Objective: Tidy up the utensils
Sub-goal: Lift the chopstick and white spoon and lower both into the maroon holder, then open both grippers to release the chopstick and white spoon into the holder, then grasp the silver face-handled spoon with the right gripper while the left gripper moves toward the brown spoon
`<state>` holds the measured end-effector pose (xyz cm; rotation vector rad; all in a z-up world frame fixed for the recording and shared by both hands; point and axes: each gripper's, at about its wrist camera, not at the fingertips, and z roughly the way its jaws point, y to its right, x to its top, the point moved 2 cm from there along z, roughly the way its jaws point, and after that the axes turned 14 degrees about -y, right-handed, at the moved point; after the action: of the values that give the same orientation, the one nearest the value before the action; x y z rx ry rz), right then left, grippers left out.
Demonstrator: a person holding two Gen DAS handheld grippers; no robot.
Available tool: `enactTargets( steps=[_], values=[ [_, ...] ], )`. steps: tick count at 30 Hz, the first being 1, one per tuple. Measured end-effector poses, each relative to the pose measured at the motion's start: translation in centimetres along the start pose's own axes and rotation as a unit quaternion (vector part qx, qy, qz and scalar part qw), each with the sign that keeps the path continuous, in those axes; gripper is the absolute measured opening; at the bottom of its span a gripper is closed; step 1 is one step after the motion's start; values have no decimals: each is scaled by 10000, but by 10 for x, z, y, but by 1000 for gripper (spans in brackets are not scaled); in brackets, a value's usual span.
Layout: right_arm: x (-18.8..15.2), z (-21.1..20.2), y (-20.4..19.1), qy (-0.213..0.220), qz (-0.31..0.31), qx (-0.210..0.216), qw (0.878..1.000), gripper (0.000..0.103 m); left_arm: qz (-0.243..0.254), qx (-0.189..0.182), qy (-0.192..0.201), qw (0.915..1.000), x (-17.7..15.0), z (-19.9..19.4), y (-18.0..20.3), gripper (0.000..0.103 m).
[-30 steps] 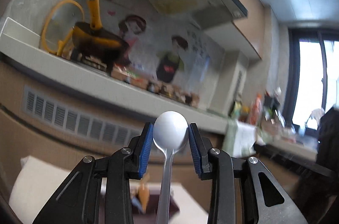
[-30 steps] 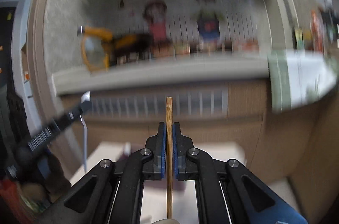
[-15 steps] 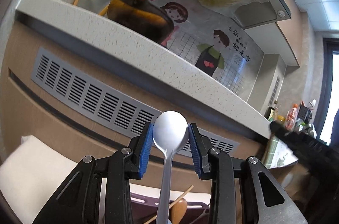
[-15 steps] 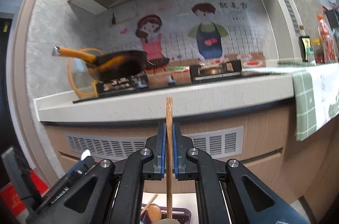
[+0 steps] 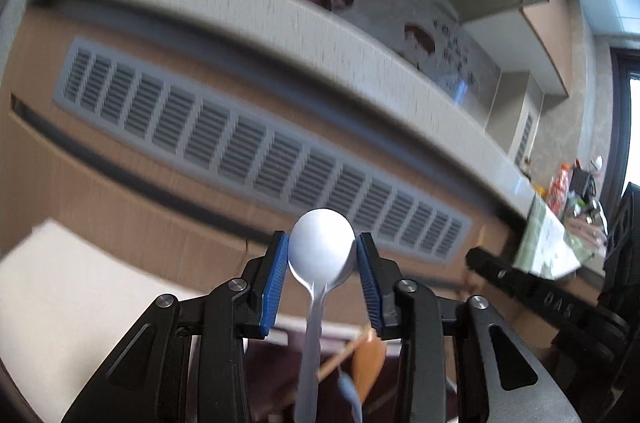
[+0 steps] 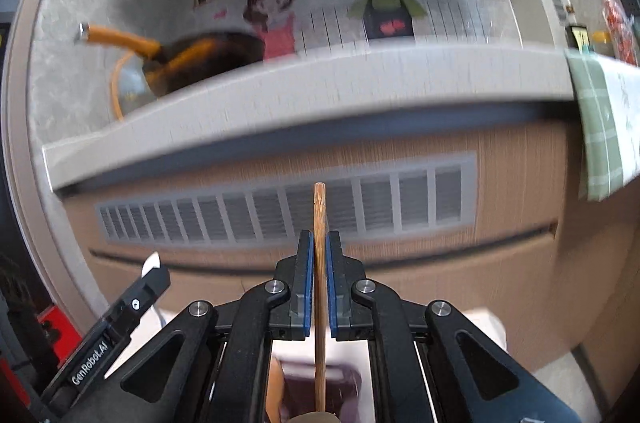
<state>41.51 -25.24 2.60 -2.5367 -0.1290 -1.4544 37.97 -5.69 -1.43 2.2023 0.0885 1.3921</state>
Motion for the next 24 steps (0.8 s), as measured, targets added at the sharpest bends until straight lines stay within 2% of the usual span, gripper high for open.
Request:
enactTargets(
  steps=[2, 3, 6, 10, 12, 14, 18, 24],
  values=[
    [-16, 2, 2, -359, -11, 51, 9993, 8, -27, -112, -377, 9992, -5, 0, -2, 52],
    [-26, 0, 3, -529, -19, 93, 9986, 9, 6, -114, -517, 9986, -7, -3, -2, 52],
    [-42, -15, 2, -711, -117, -21, 9974, 26, 61, -87, -668, 9977, -8, -25, -2, 52],
    [-58, -42, -3, -959, -61, 32, 9954, 29, 64, -40, -832, 9965, -1, -68, -10, 53],
    [-68, -53, -10, -1144, -100, 37, 9934, 31, 45, 206, -1024, 9945, -2, -89, -20, 53],
    [-81, -60, -17, -1311, -181, 51, 9912, 31, -26, 691, -1249, 9898, -9, -110, -36, 53],
    [-114, -68, -37, -1761, -377, 173, 9835, 33, -4, 1035, -1669, 9805, -34, -143, -60, 53],
    [-157, -51, -94, -2609, -1283, 870, 9528, 33, 66, 1639, -1942, 9671, -57, -183, -97, 53]
  ],
)
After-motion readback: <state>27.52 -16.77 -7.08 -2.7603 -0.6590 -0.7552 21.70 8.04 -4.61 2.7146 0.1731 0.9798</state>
